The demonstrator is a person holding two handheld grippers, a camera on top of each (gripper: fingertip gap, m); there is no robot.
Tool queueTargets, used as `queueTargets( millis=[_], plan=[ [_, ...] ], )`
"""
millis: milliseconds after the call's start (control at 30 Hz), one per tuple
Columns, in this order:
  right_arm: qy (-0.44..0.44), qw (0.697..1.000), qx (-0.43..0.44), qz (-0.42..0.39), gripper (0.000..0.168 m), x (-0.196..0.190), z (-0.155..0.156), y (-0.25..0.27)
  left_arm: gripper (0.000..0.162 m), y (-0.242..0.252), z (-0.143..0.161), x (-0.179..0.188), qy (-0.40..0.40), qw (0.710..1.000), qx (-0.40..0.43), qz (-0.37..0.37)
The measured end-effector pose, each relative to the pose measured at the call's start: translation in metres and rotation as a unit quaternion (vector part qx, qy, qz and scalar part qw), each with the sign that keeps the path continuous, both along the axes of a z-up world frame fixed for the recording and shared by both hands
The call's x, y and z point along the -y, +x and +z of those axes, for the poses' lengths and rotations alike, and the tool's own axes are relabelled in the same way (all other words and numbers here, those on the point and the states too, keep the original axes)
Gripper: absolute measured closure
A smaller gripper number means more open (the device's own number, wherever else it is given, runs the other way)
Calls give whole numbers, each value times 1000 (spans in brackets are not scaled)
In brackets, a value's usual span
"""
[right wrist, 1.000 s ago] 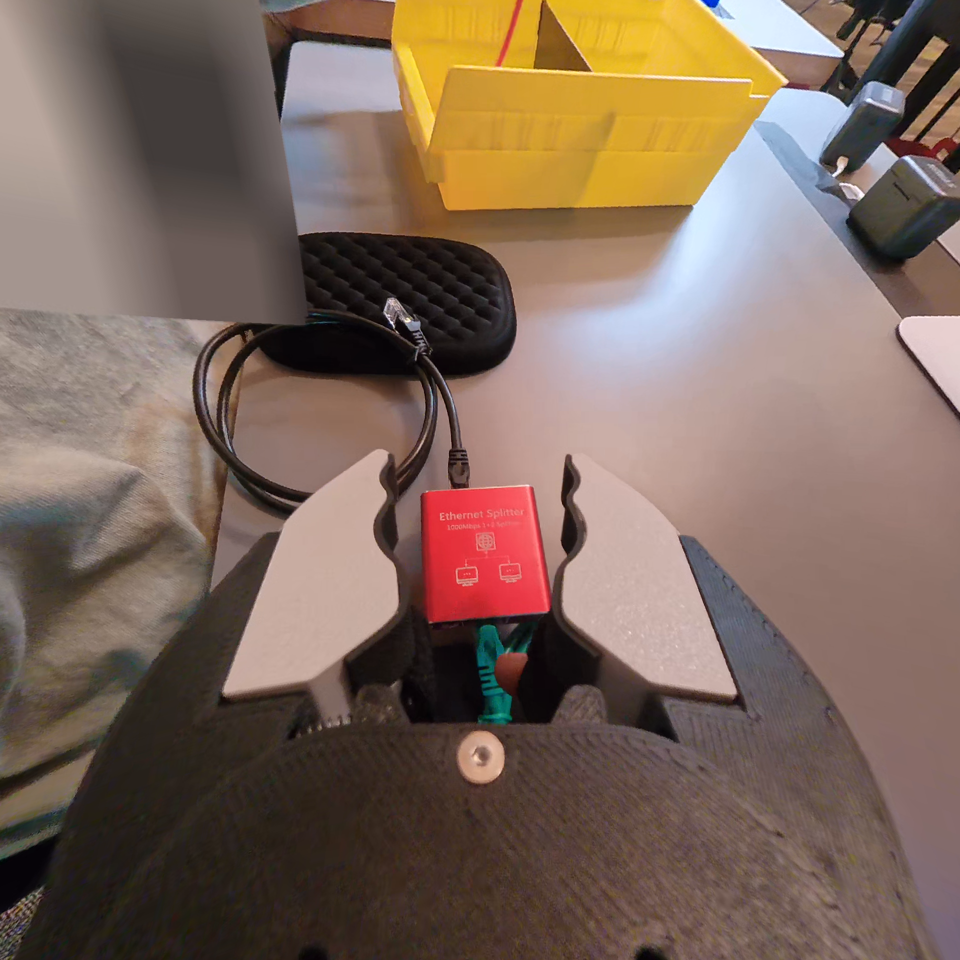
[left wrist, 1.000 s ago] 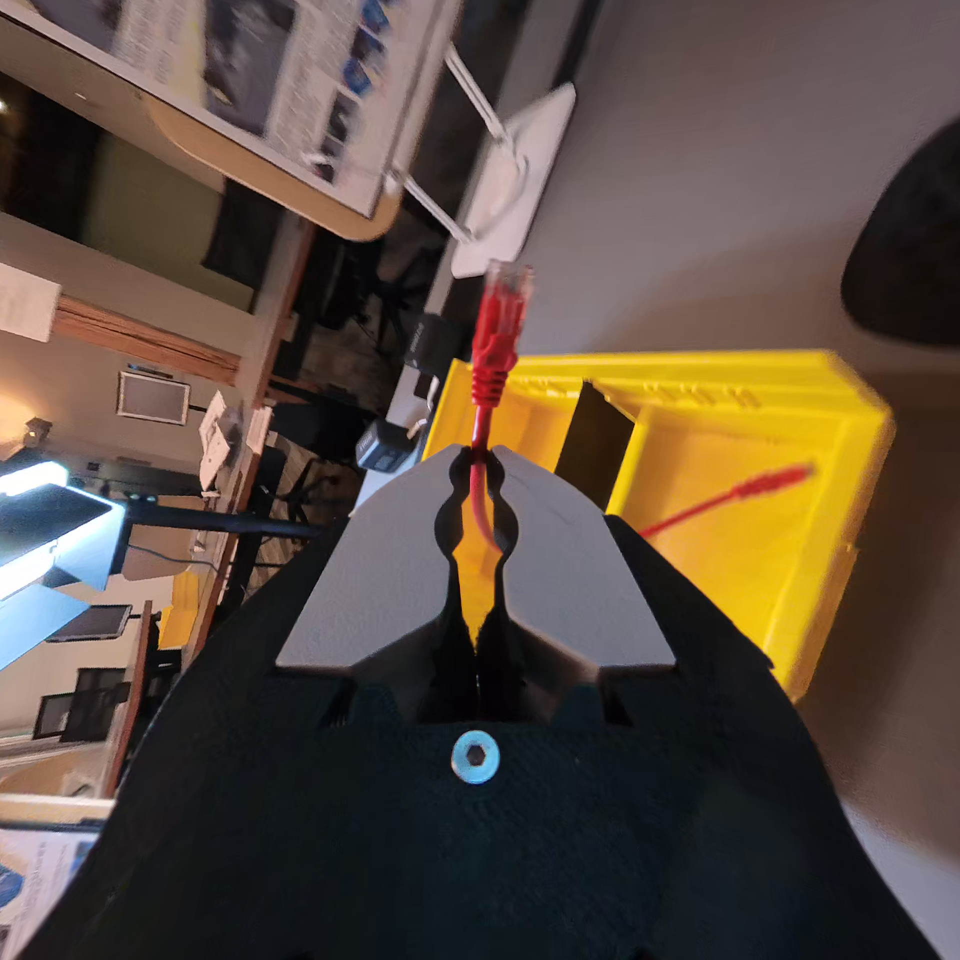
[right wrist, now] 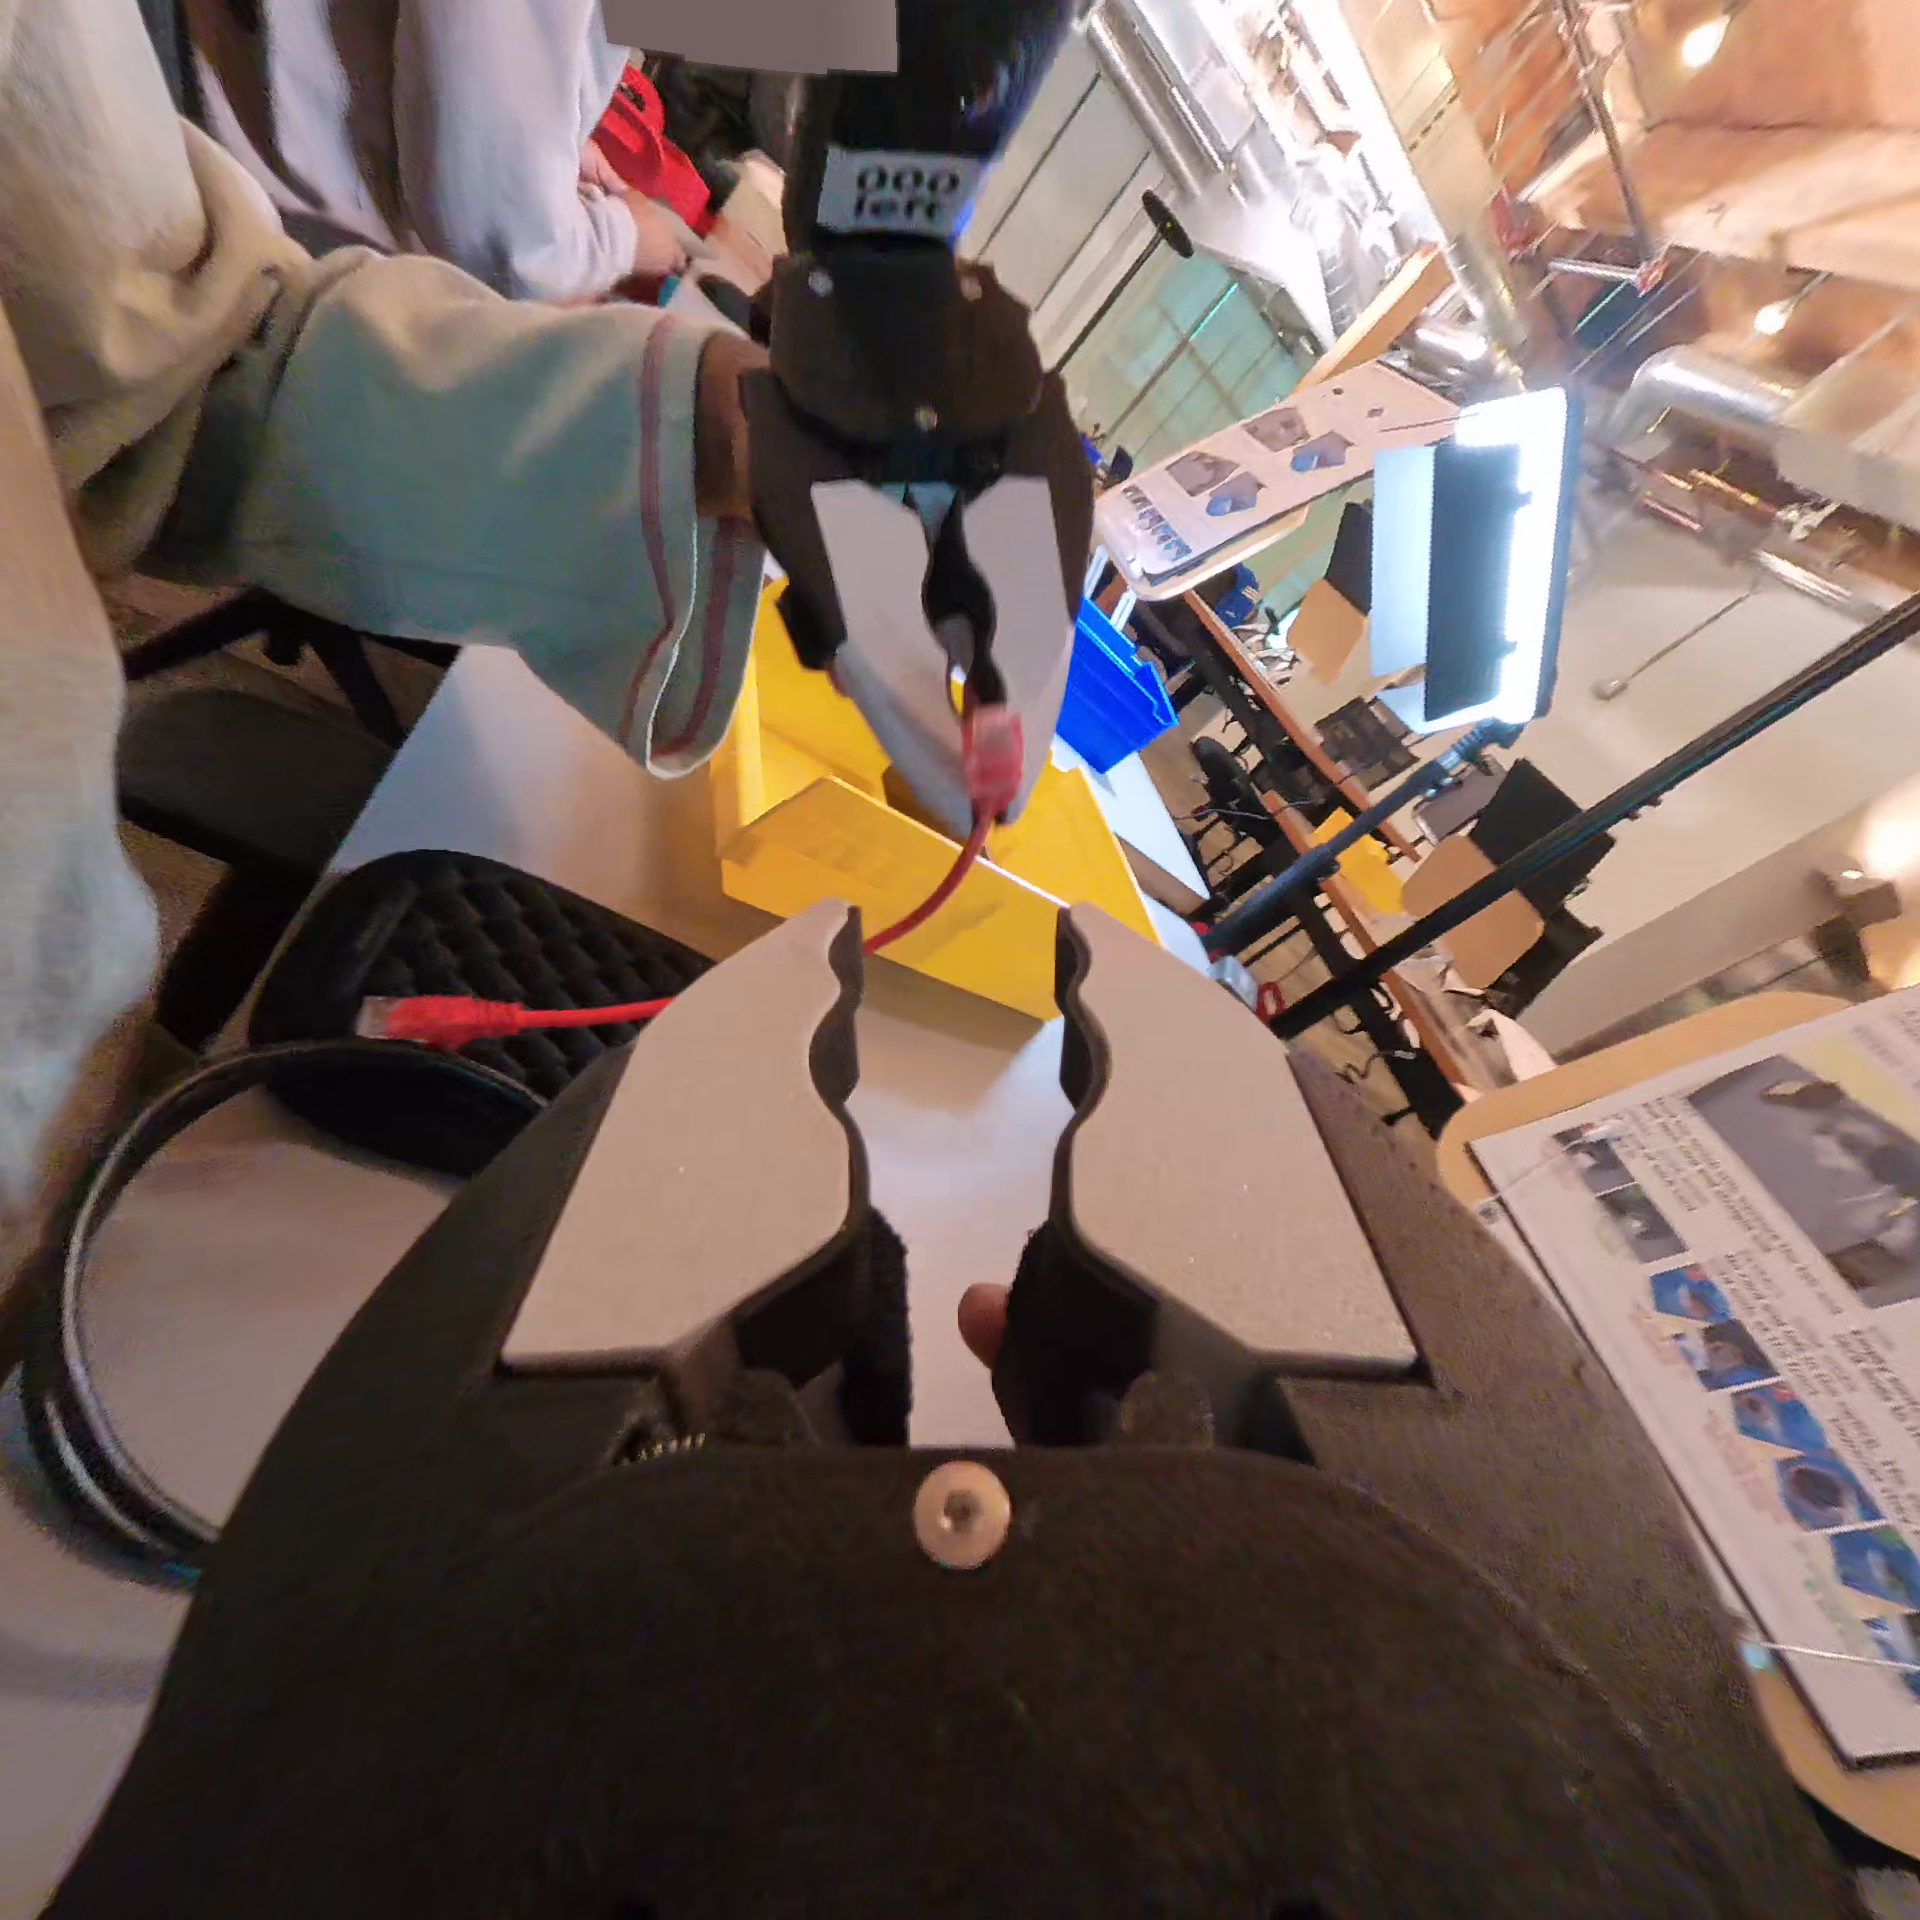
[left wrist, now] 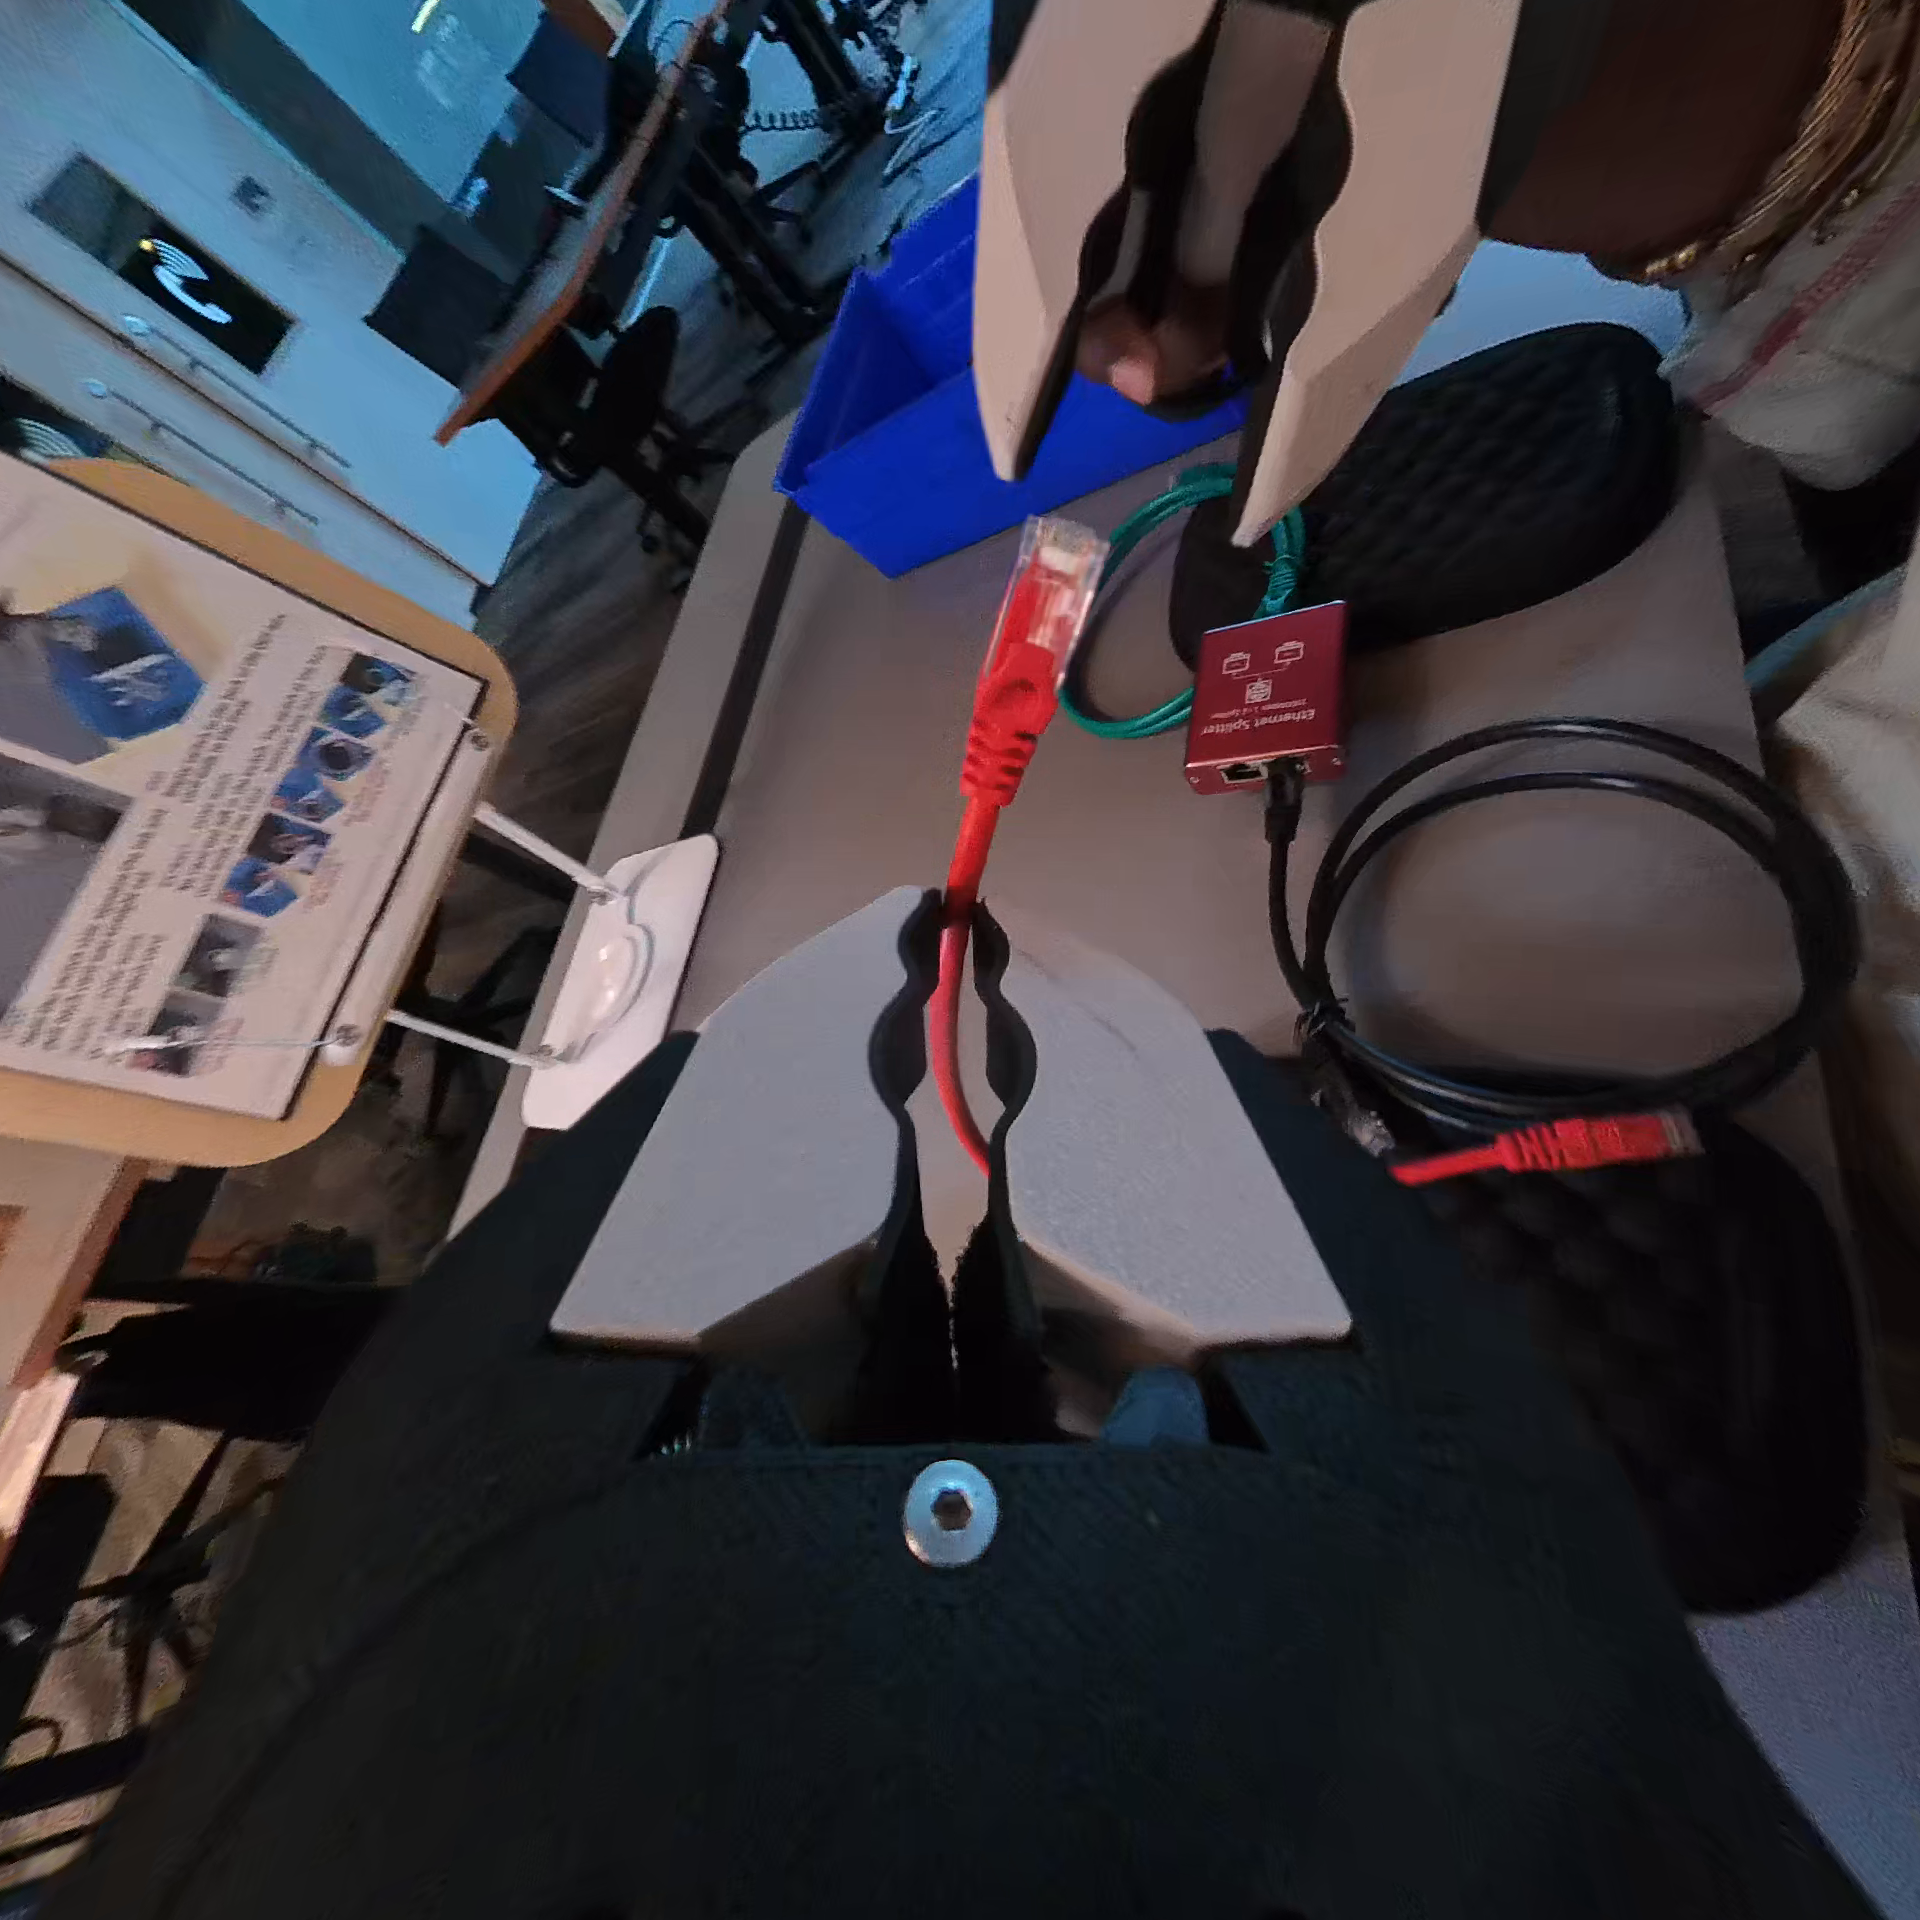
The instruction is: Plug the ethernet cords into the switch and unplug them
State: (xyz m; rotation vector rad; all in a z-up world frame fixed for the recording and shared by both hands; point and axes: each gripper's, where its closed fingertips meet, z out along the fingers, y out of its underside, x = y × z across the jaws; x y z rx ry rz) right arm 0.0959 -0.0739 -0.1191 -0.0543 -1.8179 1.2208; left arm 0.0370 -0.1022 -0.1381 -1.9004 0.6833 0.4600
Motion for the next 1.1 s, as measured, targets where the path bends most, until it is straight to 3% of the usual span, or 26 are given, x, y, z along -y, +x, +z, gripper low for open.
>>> queueTargets(
  millis=[167, 367, 433, 500, 633, 1100],
  plan=[
    [39, 999, 2, -36, 131, 0, -6, -9, 156, 7, -19, -23, -17, 999, 20, -20],
    [78, 996, 12, -50, 155, -7, -22, -15, 156, 15, -29, -35, -22, 998, 35, -43],
    [50, 998, 24, -30, 156, -9, -23, -12, 155, 20, -28, -37, -8, 997, 43, -61],
    [-12, 999, 42, 19, 156, -11, -22, -7, 144, 33, -19, -38, 34, 991, 72, -109],
    [-136, 981, 55, 130, 156, -14, -16, 9, 139, 56, -13, -44, 54, 975, 131, -172],
    [-194, 968, 53, 149, 156, -26, -22, 13, 153, 70, -16, -58, 80, 958, 199, -192]
  ],
)
